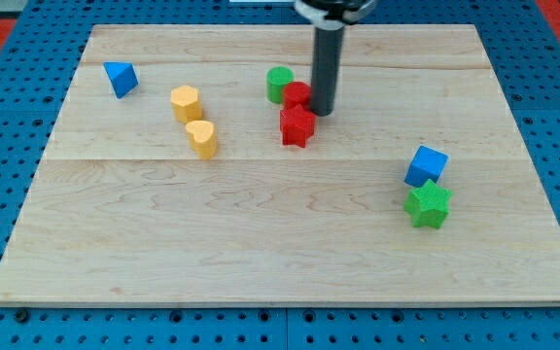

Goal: Move the green circle towards right side

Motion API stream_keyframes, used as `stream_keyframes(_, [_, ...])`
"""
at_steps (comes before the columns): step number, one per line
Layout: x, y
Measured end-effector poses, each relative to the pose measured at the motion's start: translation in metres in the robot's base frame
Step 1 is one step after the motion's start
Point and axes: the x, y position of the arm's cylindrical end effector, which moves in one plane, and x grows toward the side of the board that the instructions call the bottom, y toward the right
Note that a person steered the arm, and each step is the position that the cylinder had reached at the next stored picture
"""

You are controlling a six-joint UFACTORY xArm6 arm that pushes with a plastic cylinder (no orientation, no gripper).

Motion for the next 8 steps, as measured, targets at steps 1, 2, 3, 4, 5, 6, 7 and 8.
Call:
stream_keyframes(1, [0.007, -0.054])
stream_keyframes(2, [0.005, -0.067])
stream_keyframes(3, [-0.014, -0.095])
stream_keyframes(4, [-0.054, -0.133])
stream_keyframes(5, [-0.090, -0.105])
stream_keyframes(6, [-0.058, -0.050])
stream_keyframes(7, [-0.052, 0.007])
stream_keyframes(8, [-0.053, 0.015])
